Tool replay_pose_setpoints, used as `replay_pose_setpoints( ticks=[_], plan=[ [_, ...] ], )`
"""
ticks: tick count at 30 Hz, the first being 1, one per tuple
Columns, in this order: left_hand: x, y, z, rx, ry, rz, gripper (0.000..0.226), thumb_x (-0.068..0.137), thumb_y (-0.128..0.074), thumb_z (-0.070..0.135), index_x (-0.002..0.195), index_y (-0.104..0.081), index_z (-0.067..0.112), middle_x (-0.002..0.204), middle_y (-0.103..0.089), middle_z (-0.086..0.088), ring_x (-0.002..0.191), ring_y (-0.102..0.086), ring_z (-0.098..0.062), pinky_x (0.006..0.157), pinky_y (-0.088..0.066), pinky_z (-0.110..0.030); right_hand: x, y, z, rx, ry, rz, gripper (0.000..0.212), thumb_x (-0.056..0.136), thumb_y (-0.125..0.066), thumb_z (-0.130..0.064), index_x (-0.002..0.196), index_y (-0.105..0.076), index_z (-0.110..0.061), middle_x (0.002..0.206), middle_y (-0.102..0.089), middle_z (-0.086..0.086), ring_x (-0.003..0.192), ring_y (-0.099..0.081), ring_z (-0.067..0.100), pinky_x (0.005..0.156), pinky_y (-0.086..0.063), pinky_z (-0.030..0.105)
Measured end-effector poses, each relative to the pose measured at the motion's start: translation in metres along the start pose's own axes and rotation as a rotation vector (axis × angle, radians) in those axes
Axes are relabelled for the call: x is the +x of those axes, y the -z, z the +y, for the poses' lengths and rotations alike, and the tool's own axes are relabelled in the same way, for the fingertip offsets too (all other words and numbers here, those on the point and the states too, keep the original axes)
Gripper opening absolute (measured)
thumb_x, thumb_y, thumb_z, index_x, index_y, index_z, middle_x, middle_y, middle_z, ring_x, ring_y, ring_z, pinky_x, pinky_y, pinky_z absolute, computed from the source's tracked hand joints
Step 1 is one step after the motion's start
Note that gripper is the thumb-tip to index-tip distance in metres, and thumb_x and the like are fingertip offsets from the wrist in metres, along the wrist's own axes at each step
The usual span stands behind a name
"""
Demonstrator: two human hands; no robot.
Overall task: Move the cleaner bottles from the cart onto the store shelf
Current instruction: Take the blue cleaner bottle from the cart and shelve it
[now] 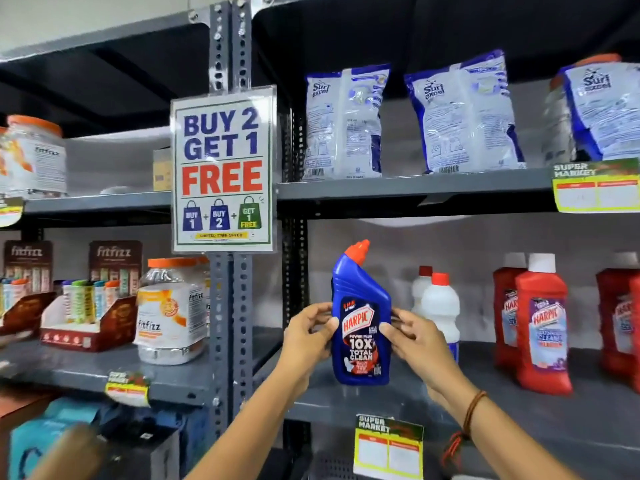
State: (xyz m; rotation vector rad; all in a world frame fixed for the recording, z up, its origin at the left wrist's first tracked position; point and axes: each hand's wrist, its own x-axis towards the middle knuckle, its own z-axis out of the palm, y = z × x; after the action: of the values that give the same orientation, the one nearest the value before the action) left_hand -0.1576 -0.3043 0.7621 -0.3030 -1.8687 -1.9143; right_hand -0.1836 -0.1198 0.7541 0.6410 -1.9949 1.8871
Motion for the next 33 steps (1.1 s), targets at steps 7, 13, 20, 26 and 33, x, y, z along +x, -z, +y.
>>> replay_pose_setpoints(
  ticks=[7,13,20,26,33],
  plan=[
    [0.038,-0.005,-0.052,-0.001,0.072,0.044,0.020,0.091,-0.057,0.009,0.108,-0.063,0.018,0.097,-0.069,-0.005,0.097,-0.067,-0.026,0.083,-0.058,-0.048,0.036,-0.007,0.052,-0.053,-0.043,0.011,0.039,0.087,-0.063,-0.017,0.124,-0.057,-0.026,0.110,-0.070,-0.005,0.101,-0.067,0.010,0.087,-0.057,0.038],
    [0.063,0.004,-0.073,0.018,0.087,0.093,0.023,0.091,-0.055,0.006,0.112,-0.061,0.013,0.096,-0.069,-0.004,0.095,-0.066,-0.026,0.083,-0.057,-0.047,0.062,-0.022,0.082,-0.085,-0.040,0.004,0.042,0.085,-0.064,-0.021,0.126,-0.057,-0.030,0.116,-0.070,-0.003,0.103,-0.066,0.007,0.089,-0.057,0.037],
    [0.076,0.003,-0.082,-0.007,0.095,0.101,0.022,0.092,-0.052,0.005,0.110,-0.061,0.015,0.094,-0.067,-0.002,0.090,-0.065,-0.021,0.079,-0.057,-0.040,0.076,-0.029,0.095,-0.060,-0.070,0.016,0.043,0.086,-0.063,-0.017,0.127,-0.056,-0.028,0.110,-0.068,-0.008,0.100,-0.065,0.007,0.088,-0.057,0.037],
    [0.082,-0.002,-0.086,-0.003,0.109,0.097,0.022,0.094,-0.051,0.007,0.110,-0.060,0.019,0.096,-0.068,0.002,0.085,-0.065,-0.012,0.062,-0.056,-0.023,0.078,-0.026,0.096,-0.069,-0.047,0.020,0.038,0.088,-0.061,-0.015,0.120,-0.057,-0.035,0.099,-0.067,-0.019,0.089,-0.065,-0.003,0.082,-0.057,0.028],
    [0.073,-0.014,-0.098,0.001,0.091,0.105,0.079,0.081,-0.070,0.028,0.146,-0.027,0.023,0.144,-0.046,-0.001,0.126,-0.050,-0.019,0.098,-0.050,-0.039,0.058,-0.019,0.075,-0.386,0.126,0.080,0.049,0.082,-0.066,-0.034,0.129,-0.049,-0.033,0.113,-0.053,-0.019,0.104,-0.057,0.002,0.080,-0.051,0.016]
  ],
)
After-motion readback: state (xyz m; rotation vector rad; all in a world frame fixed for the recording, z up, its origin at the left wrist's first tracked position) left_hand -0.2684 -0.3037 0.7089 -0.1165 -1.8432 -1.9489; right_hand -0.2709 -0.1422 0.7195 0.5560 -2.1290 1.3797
